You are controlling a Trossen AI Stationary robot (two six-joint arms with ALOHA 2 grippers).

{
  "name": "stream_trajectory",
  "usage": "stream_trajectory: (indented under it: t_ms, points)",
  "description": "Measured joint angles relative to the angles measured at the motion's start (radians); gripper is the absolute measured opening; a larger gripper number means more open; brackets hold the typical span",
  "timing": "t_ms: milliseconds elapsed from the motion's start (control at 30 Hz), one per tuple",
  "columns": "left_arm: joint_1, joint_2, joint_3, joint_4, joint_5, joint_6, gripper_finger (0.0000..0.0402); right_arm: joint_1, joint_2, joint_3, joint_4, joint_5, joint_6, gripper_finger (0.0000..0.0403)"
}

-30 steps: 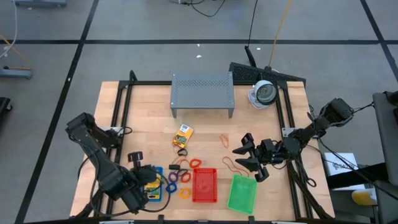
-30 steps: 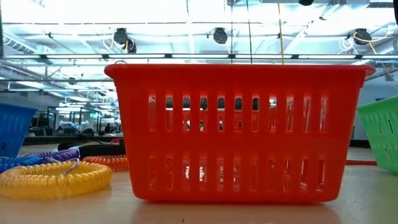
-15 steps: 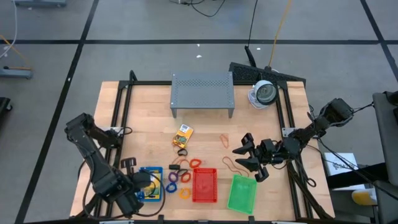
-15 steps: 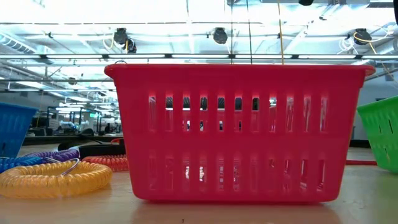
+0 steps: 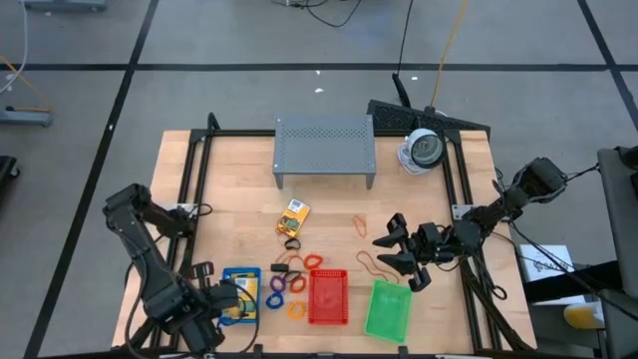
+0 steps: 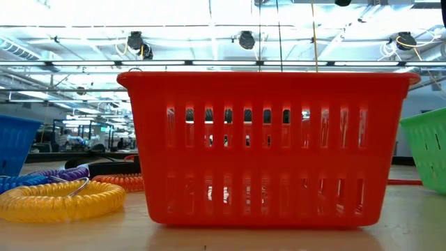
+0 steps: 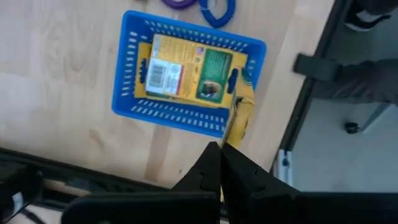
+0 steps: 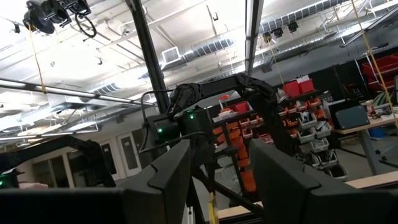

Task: Pick & Place Office Desk Supplies
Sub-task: Put the crayon box into the blue bin

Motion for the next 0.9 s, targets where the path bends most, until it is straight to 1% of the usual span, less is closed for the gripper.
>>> stream_trajectory:
  t_ms: [200,500,900]
  points:
    - [0.001,0.034,0.000,0.018,0.003,-0.003,0.0000,0.000,0.000,0.000,0.000,0.000,0.000,0.0155]
    - [0.011,0.120,-0.001,0.031,0.070,0.054,0.0000,0.000,0.000,0.000,0.000,0.000,0.000,0.0155]
    - [0.056,0.126,-0.001,0.036,0.054,0.116,0.0000,0.000,0.000,0.000,0.000,-0.001,0.000,0.0155]
